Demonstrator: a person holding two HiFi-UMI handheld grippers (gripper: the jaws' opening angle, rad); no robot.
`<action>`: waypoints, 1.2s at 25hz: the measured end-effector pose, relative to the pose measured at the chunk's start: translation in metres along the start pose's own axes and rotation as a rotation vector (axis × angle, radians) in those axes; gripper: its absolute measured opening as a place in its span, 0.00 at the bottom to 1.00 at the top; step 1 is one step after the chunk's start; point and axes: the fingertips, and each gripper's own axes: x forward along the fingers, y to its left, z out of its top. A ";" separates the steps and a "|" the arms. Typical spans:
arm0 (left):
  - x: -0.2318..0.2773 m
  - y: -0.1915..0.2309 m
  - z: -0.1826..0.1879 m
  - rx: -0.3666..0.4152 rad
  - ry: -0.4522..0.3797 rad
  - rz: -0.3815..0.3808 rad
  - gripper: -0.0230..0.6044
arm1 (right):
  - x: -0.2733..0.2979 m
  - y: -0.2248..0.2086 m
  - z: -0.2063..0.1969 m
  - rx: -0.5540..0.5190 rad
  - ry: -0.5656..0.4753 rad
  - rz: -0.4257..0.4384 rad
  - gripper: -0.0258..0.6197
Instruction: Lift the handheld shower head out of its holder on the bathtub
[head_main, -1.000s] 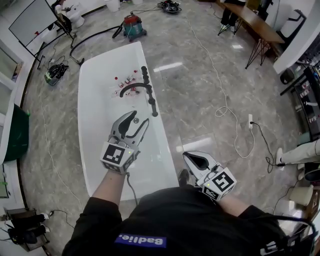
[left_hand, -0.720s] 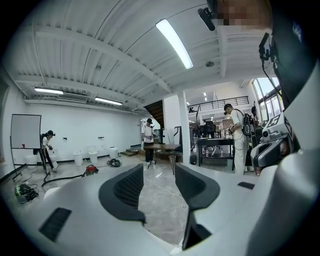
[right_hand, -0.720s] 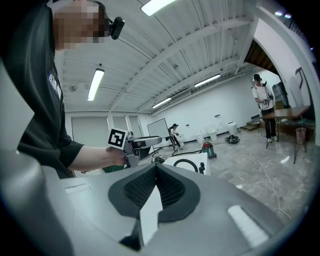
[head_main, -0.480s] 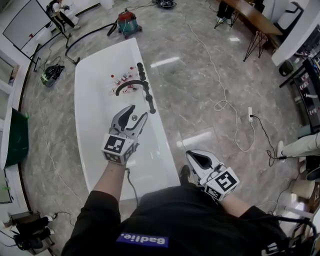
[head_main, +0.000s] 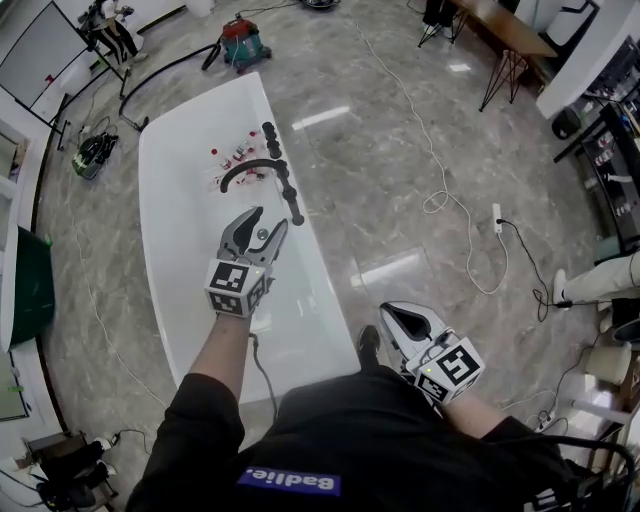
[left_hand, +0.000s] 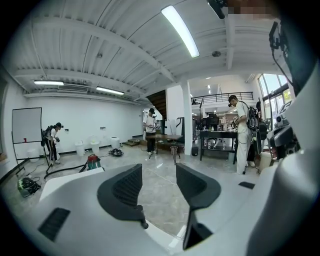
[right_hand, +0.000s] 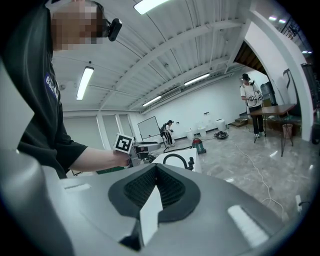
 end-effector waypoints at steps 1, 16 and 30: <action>0.004 0.002 -0.004 0.002 0.009 0.000 0.35 | -0.001 -0.001 -0.002 0.003 0.002 -0.005 0.04; 0.059 0.023 -0.059 0.014 0.107 -0.003 0.35 | -0.005 -0.019 -0.024 0.026 0.040 -0.042 0.04; 0.102 0.030 -0.109 0.012 0.184 -0.027 0.35 | -0.009 -0.037 -0.046 0.058 0.080 -0.073 0.04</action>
